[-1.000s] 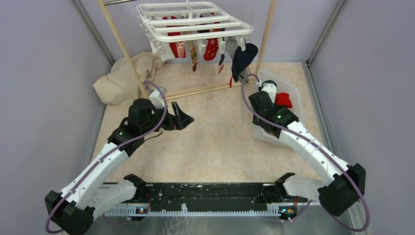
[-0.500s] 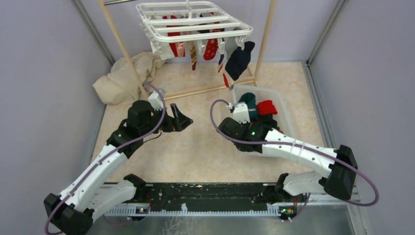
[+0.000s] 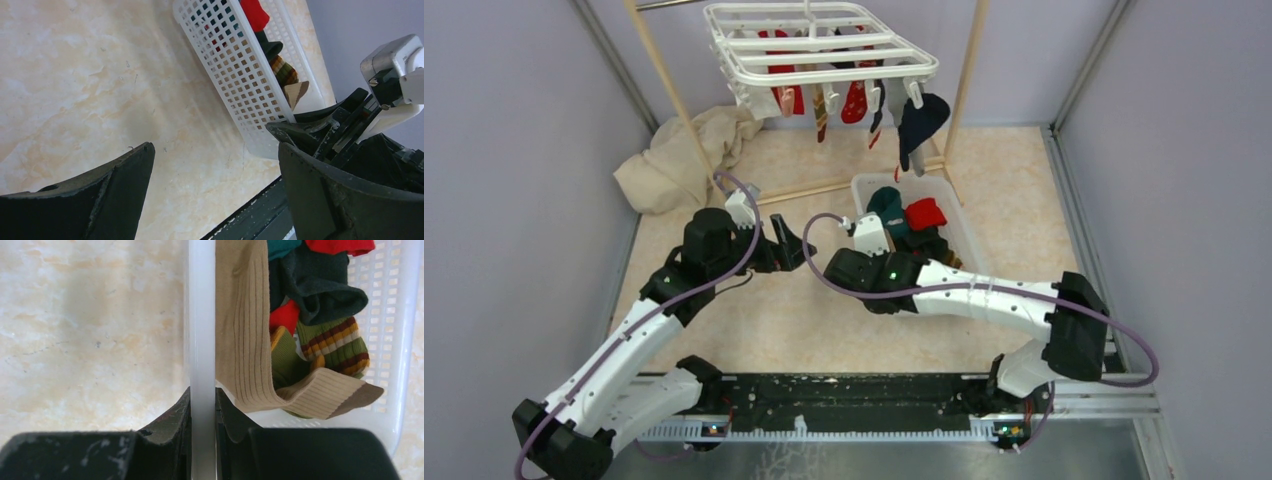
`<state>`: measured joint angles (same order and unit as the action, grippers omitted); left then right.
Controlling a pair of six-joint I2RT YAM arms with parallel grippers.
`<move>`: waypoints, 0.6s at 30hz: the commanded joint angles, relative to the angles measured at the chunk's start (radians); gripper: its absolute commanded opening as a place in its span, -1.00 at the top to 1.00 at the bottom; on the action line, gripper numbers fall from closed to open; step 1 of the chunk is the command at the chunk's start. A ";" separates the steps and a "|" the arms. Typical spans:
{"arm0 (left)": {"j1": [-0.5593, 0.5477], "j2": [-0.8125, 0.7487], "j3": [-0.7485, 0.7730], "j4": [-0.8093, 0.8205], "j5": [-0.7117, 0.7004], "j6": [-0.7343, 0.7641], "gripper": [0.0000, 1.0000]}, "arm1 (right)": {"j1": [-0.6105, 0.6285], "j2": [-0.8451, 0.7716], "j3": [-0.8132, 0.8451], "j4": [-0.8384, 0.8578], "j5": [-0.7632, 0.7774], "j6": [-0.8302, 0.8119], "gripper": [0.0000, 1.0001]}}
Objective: Remove the socks clipped to the hanger
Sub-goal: Move the bin to the center of the board.
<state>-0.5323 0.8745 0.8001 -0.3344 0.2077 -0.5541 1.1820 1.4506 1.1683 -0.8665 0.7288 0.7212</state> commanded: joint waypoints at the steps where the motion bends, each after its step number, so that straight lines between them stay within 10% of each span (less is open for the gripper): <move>1: -0.002 -0.016 -0.009 -0.001 -0.017 -0.003 -0.98 | 0.011 0.041 0.112 0.111 0.047 -0.093 1.00; 16: -0.002 -0.042 -0.038 0.001 -0.045 0.009 -0.98 | -0.038 0.250 0.232 0.272 0.040 -0.254 1.00; 18: -0.001 -0.050 -0.038 -0.008 -0.053 0.015 -0.98 | -0.060 0.251 0.224 0.313 0.008 -0.279 0.65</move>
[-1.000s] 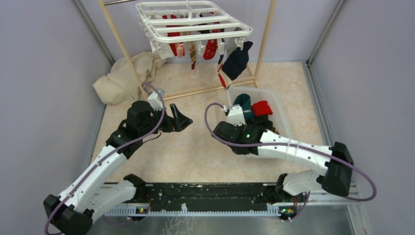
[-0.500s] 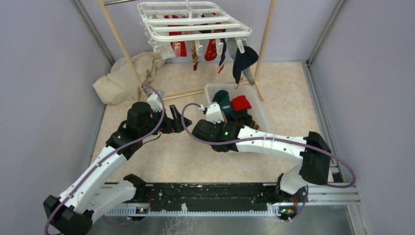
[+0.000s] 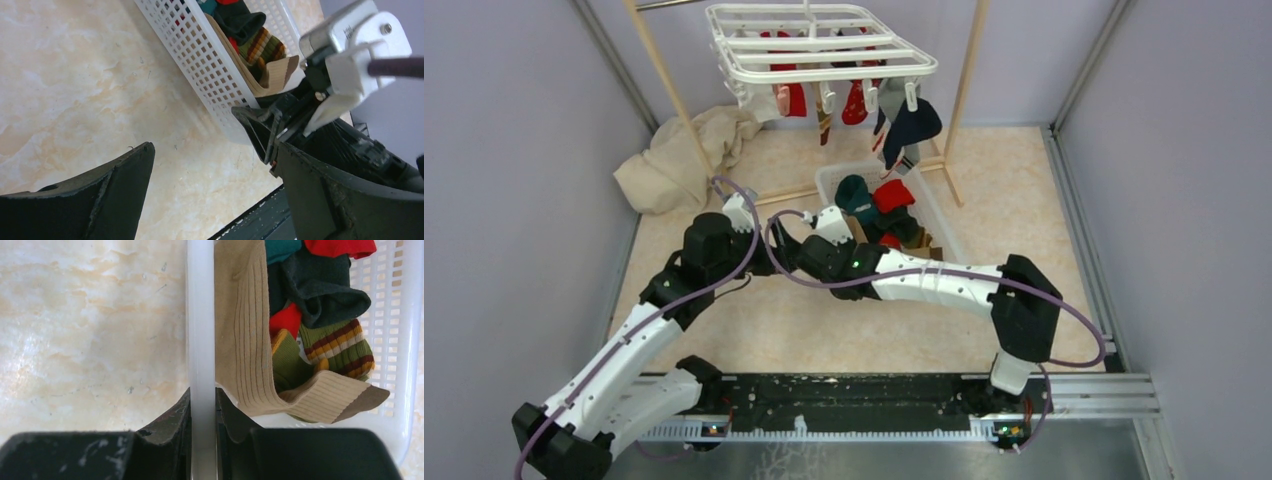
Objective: Remove the socks clipped to the hanger
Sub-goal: Move the bin to the center of the board, then adjust the hanger on the clothesline.
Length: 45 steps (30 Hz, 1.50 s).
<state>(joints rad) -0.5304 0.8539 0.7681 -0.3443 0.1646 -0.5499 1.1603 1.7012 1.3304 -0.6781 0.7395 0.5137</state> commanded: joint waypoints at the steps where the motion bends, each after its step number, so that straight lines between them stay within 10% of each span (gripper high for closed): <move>1: -0.004 -0.033 -0.005 -0.002 -0.017 0.013 -0.98 | -0.048 -0.002 0.052 0.151 -0.025 -0.086 0.51; 6: -0.003 -0.045 -0.006 -0.010 -0.017 0.012 -0.98 | -0.072 -0.030 0.006 0.238 -0.108 -0.158 -0.08; 22: -0.004 -0.065 -0.008 -0.046 0.025 -0.013 -0.98 | -0.052 -0.646 -0.404 0.208 -0.235 0.008 -0.48; 45: -0.005 -0.102 -0.033 -0.048 0.086 -0.070 -0.98 | -0.050 -0.731 -0.506 0.198 -0.297 0.084 -0.50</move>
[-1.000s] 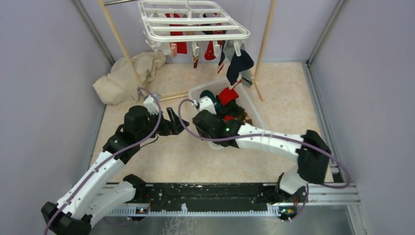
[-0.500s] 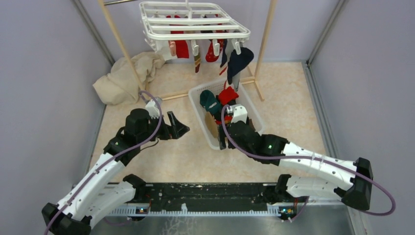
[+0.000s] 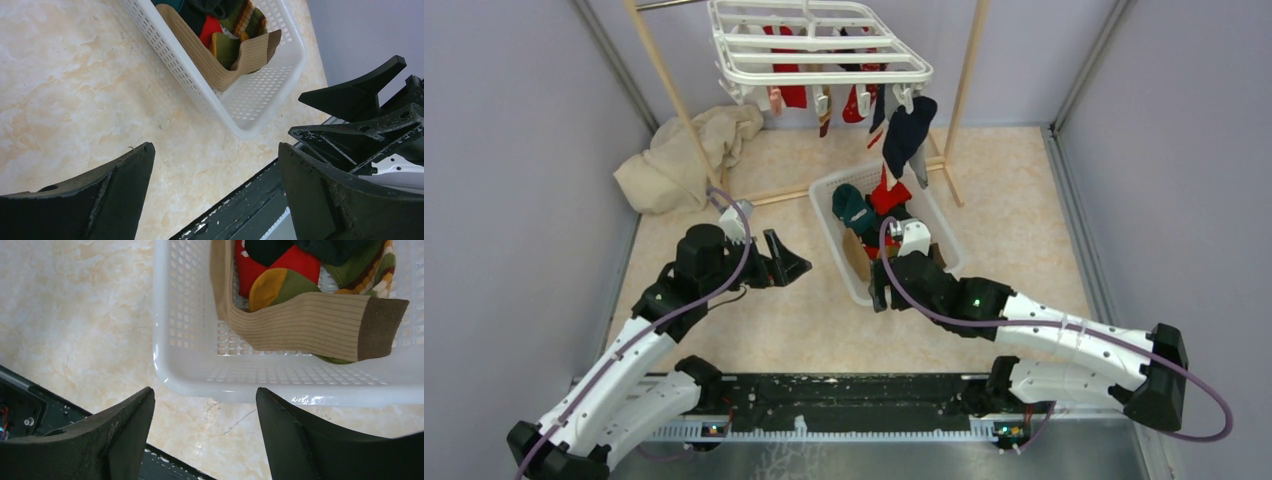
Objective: Remove the socks clipped to the hanger
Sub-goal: Adjust the hanger on the clothesline.
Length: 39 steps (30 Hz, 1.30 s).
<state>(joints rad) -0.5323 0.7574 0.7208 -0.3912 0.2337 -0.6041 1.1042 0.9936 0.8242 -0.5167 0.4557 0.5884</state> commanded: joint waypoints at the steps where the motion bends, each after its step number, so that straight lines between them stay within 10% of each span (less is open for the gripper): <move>1: -0.003 -0.002 0.019 0.000 0.019 -0.019 -0.98 | 0.005 -0.022 -0.004 0.046 -0.017 0.006 -0.50; 39: -0.239 0.294 0.203 0.172 -0.251 0.027 -0.98 | -0.047 -0.143 -0.007 0.187 -0.122 -0.087 -0.65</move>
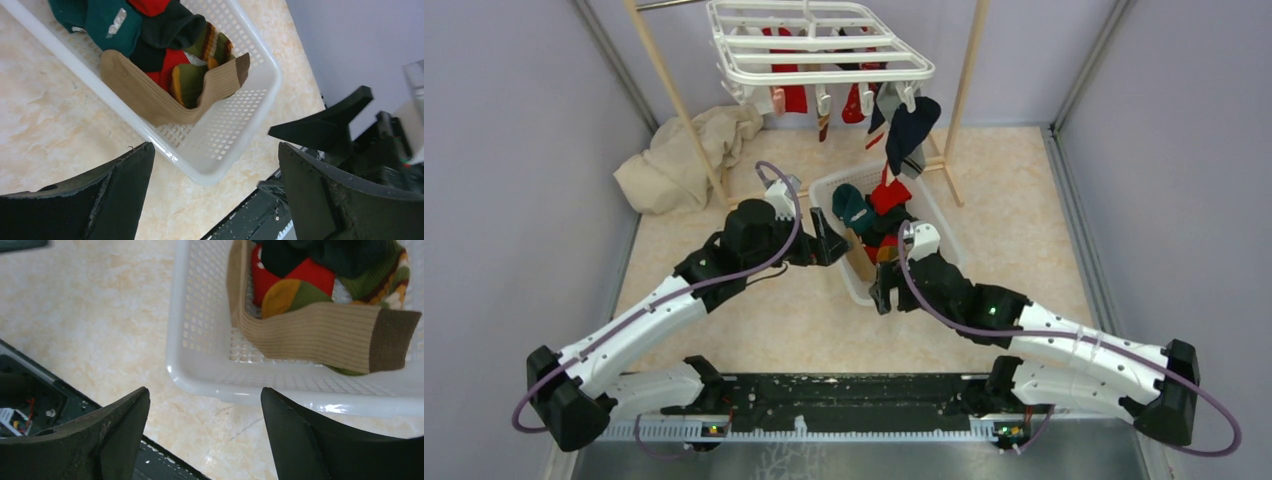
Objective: Remove the socks clipped to the hanger
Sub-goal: Adjust the hanger on the clothesline.
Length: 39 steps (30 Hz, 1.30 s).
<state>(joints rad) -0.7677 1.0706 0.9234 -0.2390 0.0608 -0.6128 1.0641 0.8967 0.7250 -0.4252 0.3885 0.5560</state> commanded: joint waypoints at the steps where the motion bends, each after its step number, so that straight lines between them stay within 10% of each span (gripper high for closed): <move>1: -0.004 -0.028 -0.007 0.016 -0.096 0.044 -0.98 | -0.007 -0.045 0.108 0.085 -0.048 -0.060 -0.65; 16: -0.004 -0.118 -0.075 -0.039 -0.154 0.096 -0.98 | -0.062 -0.008 0.324 0.035 0.268 -0.168 -0.72; 26: -0.004 -0.164 -0.090 -0.053 -0.152 0.084 -0.98 | -0.418 0.102 0.413 0.063 -0.040 -0.226 -0.72; 39: -0.004 -0.166 -0.068 -0.071 -0.143 0.093 -0.98 | -0.510 0.269 0.423 0.439 -0.264 -0.270 -0.71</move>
<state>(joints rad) -0.7681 0.9070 0.8383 -0.2955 -0.0860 -0.5304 0.5877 1.0882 1.0889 -0.1455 0.1799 0.2840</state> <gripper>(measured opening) 0.989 0.861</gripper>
